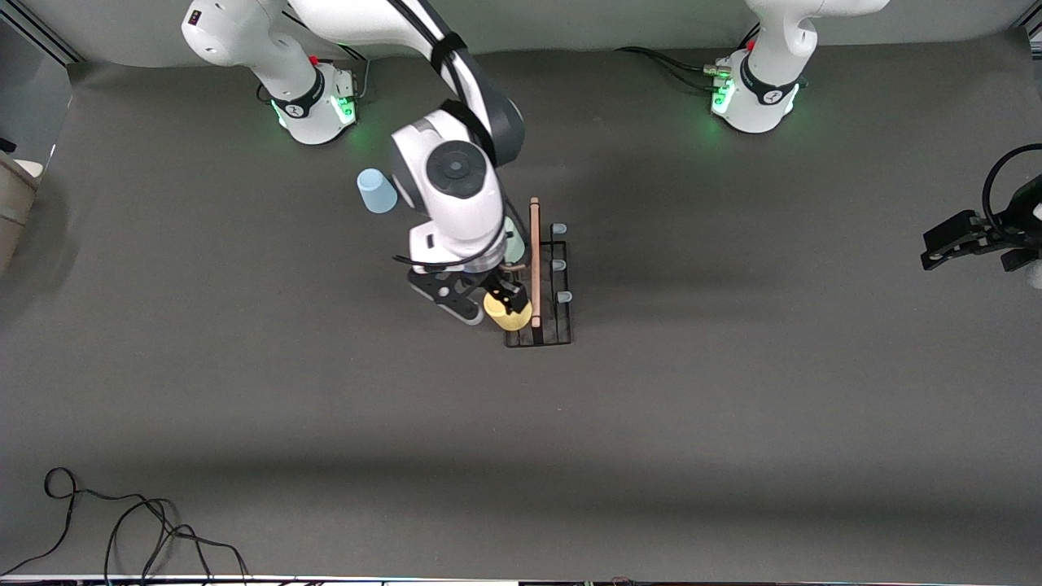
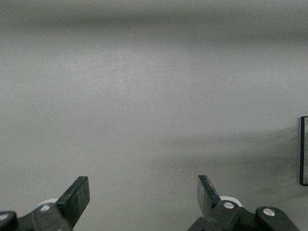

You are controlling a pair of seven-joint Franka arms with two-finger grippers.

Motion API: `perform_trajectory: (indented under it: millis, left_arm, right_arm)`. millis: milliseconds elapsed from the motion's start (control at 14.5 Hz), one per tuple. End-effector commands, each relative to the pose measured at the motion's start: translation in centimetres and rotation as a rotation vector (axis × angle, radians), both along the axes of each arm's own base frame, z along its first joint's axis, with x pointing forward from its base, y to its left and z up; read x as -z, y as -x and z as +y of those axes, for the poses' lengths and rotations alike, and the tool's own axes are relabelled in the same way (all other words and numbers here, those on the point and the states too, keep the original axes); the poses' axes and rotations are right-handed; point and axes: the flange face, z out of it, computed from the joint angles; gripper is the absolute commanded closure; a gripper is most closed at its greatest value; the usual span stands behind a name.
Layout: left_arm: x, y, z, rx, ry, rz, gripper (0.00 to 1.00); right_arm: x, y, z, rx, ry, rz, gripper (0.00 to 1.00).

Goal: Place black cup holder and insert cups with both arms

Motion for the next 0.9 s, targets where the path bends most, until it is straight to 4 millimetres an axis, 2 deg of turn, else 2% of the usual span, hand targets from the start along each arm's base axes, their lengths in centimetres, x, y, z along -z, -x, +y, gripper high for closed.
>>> perform_trajectory:
  millis: [0, 138, 414, 621, 828]
  left_arm:
    - [-0.6, -0.1, 0.2, 0.01, -0.003, 0.003, 0.0]
    - [-0.6, -0.1, 0.2, 0.01, -0.003, 0.003, 0.0]
    - [-0.6, -0.1, 0.2, 0.01, -0.005, 0.0, 0.0]
    - [-0.6, -0.2, 0.2, 0.01, -0.007, -0.002, 0.0]
    - [-0.5, -0.2, 0.2, 0.011, -0.007, 0.0, 0.0]
  right_arm:
    - [-6.0, -1.2, -4.5, -0.069, -0.02, 0.046, 0.0]
    - [-9.4, -1.8, -8.5, -0.127, -0.041, 0.085, 0.0]
    - [-15.0, -2.5, -18.2, -0.234, -0.092, 0.163, 0.0]
    - [-17.7, -2.4, -25.7, -0.31, -0.128, 0.216, 0.0]
    - [-19.8, -2.3, -32.2, -0.38, -0.164, 0.215, 0.0]
